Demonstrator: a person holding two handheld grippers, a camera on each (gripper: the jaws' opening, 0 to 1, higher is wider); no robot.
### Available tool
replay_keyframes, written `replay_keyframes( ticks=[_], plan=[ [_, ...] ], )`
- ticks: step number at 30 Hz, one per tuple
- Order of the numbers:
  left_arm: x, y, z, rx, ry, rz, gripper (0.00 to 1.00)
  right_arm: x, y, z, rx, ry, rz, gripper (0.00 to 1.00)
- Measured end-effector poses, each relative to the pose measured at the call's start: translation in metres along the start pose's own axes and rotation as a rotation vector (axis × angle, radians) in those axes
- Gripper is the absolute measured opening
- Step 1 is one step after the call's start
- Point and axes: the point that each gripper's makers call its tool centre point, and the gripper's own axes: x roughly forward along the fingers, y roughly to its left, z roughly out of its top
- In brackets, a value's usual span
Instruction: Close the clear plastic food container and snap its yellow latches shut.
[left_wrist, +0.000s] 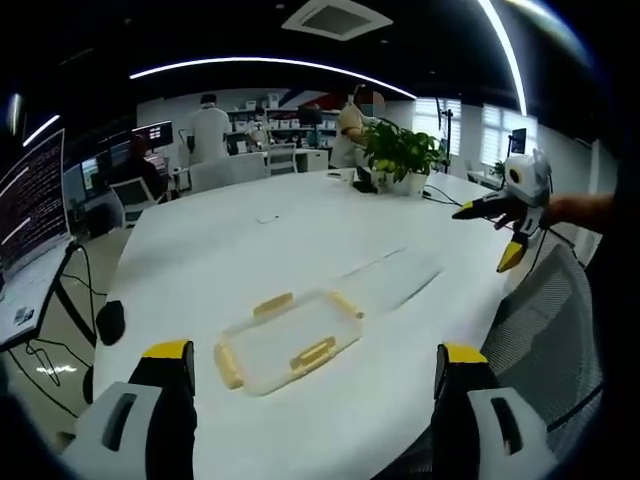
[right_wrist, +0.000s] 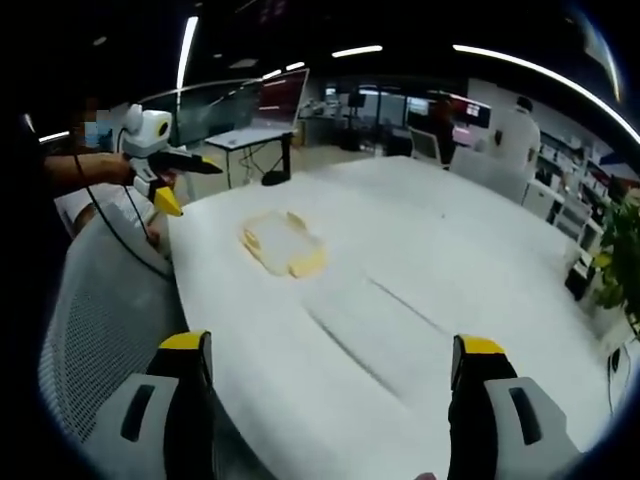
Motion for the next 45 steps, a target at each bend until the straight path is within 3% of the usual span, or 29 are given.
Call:
replay_keyframes(
  ticks=[18, 45],
  plan=[
    [0.012, 0.021, 0.003, 0.053, 0.026, -0.029, 0.95, 0.026, 0.001, 0.011, -0.078, 0.03, 0.08, 0.95],
    [0.039, 0.05, -0.005, 0.149, 0.087, -0.096, 0.88, 0.067, -0.006, 0.036, -0.167, 0.036, 0.165, 0.9]
  ],
)
